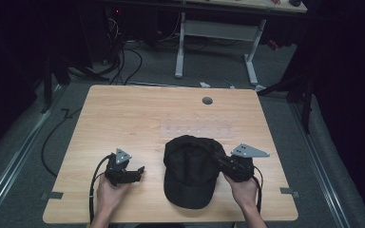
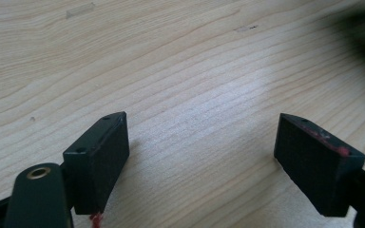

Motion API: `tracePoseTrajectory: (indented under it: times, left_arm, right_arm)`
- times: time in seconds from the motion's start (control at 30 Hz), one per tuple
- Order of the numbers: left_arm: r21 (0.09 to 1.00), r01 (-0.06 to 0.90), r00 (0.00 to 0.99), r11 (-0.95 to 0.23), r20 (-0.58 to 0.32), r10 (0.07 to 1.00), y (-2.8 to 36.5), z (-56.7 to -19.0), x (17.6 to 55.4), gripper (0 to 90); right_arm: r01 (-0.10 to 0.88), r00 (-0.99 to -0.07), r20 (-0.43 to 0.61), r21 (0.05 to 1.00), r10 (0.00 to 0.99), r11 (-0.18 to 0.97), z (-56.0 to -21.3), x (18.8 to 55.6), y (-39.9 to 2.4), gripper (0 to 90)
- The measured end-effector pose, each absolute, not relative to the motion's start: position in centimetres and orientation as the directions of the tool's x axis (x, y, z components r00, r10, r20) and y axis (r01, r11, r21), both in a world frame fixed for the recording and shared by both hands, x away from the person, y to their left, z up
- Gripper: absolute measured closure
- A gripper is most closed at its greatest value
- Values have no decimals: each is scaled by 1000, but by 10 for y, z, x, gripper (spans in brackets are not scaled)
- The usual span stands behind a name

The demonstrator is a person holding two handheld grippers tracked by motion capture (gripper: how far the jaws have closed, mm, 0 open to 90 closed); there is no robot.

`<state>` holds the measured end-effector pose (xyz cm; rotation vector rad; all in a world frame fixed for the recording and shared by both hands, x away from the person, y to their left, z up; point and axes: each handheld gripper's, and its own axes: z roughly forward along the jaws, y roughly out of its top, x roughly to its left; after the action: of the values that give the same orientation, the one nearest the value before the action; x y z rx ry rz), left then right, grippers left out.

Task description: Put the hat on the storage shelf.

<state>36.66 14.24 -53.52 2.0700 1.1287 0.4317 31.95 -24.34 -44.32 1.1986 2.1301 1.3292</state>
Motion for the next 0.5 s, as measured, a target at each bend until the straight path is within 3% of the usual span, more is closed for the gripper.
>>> tracePoseTrajectory:
  times: [0.5]
  left_arm:
    - [749, 554, 653, -364, -120, 748, 136, -523, 357, 176]
  right_arm:
    - [432, -606, 118, 879, 787, 201, -430, 323, -244, 856]
